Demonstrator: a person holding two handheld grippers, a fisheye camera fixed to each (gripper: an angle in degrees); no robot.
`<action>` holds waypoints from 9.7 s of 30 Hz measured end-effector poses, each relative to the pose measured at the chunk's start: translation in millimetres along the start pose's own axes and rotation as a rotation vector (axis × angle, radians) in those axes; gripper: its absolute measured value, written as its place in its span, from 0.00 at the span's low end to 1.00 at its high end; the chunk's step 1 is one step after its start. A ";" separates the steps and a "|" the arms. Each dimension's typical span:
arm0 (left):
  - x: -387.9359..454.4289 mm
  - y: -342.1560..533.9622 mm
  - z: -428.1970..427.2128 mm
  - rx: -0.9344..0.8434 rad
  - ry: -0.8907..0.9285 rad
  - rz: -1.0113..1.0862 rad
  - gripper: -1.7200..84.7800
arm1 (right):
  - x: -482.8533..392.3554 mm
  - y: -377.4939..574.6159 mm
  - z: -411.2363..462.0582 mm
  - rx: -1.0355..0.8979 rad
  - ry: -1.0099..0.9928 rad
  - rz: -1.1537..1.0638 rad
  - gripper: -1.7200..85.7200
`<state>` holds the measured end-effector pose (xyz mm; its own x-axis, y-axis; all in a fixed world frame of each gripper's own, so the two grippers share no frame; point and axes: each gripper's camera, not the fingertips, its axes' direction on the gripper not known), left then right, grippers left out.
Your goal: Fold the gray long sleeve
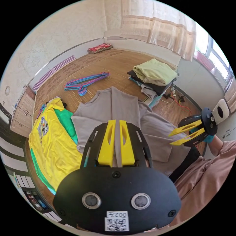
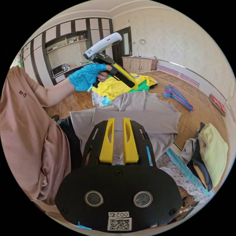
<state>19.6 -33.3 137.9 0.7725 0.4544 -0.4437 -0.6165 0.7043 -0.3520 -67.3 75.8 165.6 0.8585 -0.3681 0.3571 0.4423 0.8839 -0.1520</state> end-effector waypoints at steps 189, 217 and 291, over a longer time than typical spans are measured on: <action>-33.5 505.3 -91.6 0.087 0.263 0.211 0.01 | -89.3 87.5 -181.8 -0.527 0.348 -0.058 0.01; -218.8 120.6 69.2 -0.014 -0.291 -0.136 0.01 | 282.4 -61.8 26.1 -0.187 0.853 0.238 0.01; -258.3 128.4 128.1 -0.010 0.136 -0.142 0.12 | 373.1 41.0 113.6 -0.216 0.170 0.165 0.14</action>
<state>-239.5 9.7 312.9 0.8244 0.2723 -0.4962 -0.5049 0.7501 -0.4271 241.7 7.5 397.3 0.9463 -0.2837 0.1553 0.3227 0.8605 -0.3942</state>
